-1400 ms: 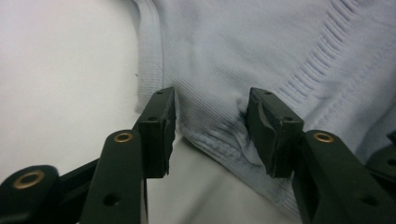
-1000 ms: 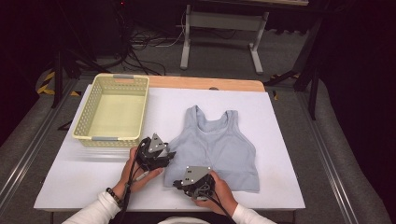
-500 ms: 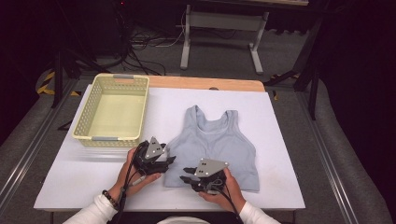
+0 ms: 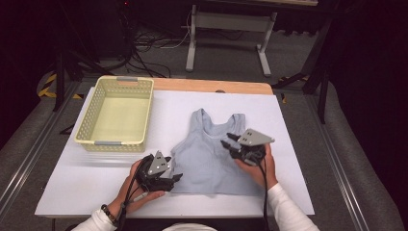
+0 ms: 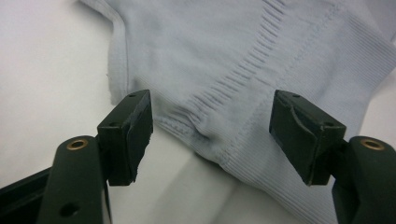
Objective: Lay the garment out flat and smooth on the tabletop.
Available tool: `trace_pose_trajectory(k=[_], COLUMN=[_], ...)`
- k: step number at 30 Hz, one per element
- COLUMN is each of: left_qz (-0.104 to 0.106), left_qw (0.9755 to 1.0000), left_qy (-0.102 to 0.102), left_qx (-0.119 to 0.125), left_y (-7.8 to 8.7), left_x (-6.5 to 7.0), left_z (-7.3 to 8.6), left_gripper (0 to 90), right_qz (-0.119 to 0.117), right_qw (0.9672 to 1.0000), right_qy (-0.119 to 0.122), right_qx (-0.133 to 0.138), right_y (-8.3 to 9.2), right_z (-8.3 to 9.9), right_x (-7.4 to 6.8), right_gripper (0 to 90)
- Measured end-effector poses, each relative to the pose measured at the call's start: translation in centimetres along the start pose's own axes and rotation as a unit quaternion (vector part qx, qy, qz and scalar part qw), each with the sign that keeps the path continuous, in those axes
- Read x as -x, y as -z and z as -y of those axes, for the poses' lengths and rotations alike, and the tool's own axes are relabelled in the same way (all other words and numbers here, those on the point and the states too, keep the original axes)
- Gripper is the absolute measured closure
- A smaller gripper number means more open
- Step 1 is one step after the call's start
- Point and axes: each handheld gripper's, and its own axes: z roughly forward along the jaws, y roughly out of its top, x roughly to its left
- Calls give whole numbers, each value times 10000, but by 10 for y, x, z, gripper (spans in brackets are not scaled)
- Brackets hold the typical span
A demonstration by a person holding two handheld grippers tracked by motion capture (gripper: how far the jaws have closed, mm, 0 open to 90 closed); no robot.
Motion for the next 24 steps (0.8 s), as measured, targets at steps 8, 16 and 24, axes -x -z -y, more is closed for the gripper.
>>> trace_pose_trajectory(k=[8,16,24], left_qz=[77,137,243], left_qw=[9999,9993,9992], left_qy=[0,-65,9], left_qx=[-122,-327,-332], left_y=[-5,-11,-13], left_x=[1,4,0], left_z=[3,6,7], left_gripper=[308,360,364], right_qz=[706,974,810], right_qw=[9947,9846,9822], right_qy=[-594,-1067,-1178], right_qx=[-454,-988,-1220], right_y=[-33,-66,-89], right_z=[2,14,21], right_x=[76,120,126], right_gripper=[594,591,529])
